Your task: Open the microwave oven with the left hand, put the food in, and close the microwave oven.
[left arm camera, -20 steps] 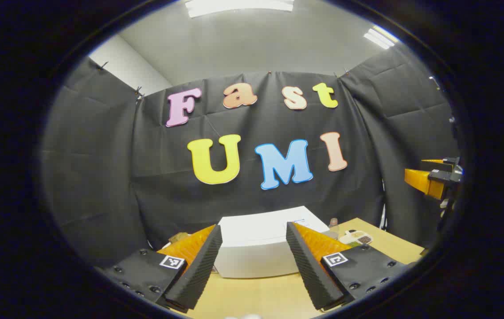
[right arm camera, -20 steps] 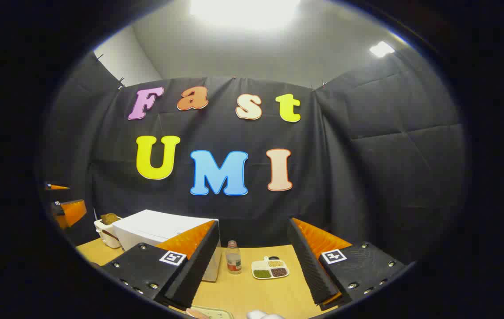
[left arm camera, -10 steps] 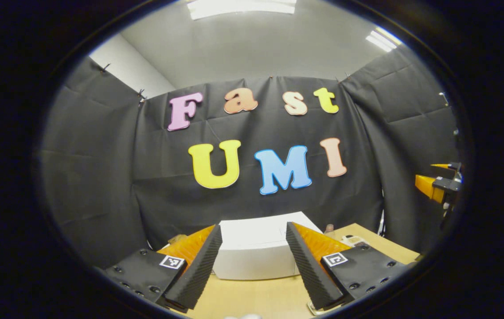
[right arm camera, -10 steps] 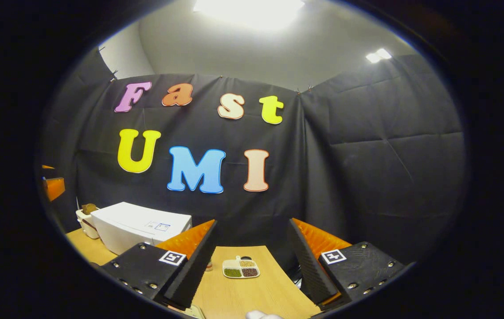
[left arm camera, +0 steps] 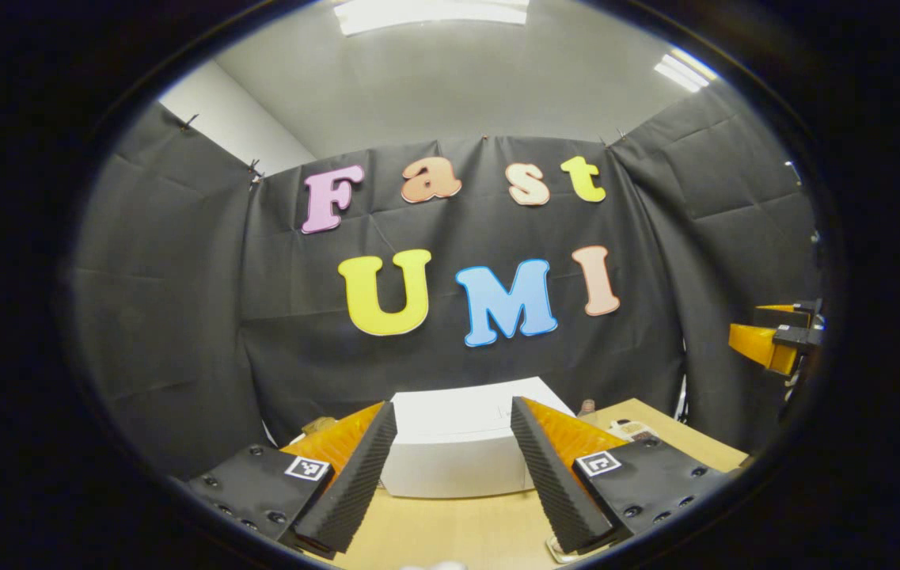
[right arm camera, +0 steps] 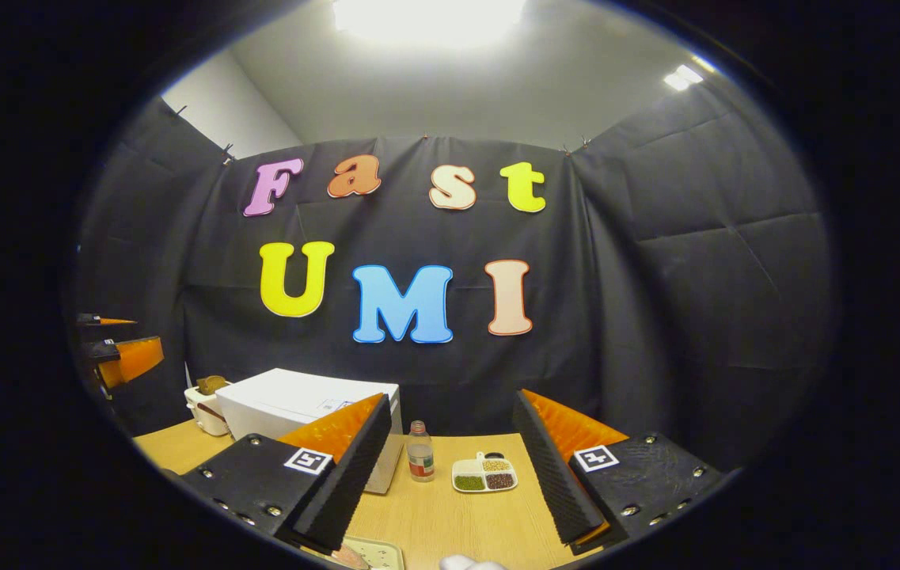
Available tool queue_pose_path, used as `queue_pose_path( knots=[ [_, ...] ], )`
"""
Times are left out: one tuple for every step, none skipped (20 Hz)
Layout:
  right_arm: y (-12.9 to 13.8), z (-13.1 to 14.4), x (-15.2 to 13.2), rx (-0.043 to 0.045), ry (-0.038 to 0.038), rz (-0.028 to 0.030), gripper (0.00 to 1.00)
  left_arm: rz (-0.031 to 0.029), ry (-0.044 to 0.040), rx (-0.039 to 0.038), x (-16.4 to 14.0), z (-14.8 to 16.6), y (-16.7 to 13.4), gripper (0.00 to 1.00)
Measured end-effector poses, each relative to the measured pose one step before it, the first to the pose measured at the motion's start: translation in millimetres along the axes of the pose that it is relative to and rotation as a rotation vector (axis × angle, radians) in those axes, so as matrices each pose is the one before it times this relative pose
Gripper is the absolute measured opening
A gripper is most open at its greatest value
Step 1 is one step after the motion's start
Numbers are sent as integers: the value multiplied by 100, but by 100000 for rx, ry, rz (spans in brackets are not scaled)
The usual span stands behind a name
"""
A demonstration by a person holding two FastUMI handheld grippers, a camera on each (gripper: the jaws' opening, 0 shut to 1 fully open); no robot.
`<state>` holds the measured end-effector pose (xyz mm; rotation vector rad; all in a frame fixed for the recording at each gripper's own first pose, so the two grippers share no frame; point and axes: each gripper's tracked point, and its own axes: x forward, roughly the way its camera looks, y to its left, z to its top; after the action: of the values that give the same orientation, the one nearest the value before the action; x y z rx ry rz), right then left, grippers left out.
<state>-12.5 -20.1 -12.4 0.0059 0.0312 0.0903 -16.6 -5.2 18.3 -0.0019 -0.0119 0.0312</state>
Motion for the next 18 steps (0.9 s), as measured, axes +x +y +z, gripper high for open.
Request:
queue_pose_path(
  knots=[
    [-1015,-293,-77,-2147,424,-2547,95,122,176,-72,81,-189,230,94],
    [-1030,-295,-167,-1722,350,-2549,95,276,216,262,52,-220,316,97],
    [-1180,-173,-274,-1863,595,-2624,95,137,23,343,72,-436,401,100],
    [-1371,-344,-297,-3140,681,-2755,95,-144,220,181,150,-342,169,94],
    [-1758,-165,-429,-4362,987,-3974,95,-295,99,272,188,-504,258,96],
    [-1769,-222,-553,-3142,896,-4206,95,-439,401,-188,359,-555,211,98],
    [-1012,-62,-745,-429,1249,-2737,95,-979,147,-764,345,-796,65,100],
    [-524,-372,-1020,775,1987,-1441,95,-1088,-170,-753,613,-820,-85,100],
    [234,-285,-1067,738,2177,-552,95,-869,768,-455,913,-1468,-80,100],
    [544,-295,-880,-99,1586,-499,95,-666,1362,-625,1119,-1476,-248,100],
    [729,230,-897,-253,337,-191,95,-1104,-348,-981,1009,-1423,-417,100],
    [1084,209,-753,1161,696,579,95,-737,1093,-1096,1436,-1498,-718,100],
    [1559,185,-726,1961,1329,1803,95,-1579,-362,-653,1486,-1606,-986,99],
    [1816,226,-543,3027,1072,2552,95,-398,1113,-929,1418,-1704,-939,97],
    [1640,284,-275,3024,904,2513,95,-1975,1089,-833,1702,-1843,-1287,98],
    [1532,62,-95,953,976,2172,95,-1169,1302,-293,1611,-2137,-1255,99],
    [1116,150,98,-552,481,1733,95,-1000,-167,-252,1398,-1837,-1263,97],
    [939,466,120,-390,92,1494,95,-1197,393,242,1504,-1531,-1087,100]
  ],
)
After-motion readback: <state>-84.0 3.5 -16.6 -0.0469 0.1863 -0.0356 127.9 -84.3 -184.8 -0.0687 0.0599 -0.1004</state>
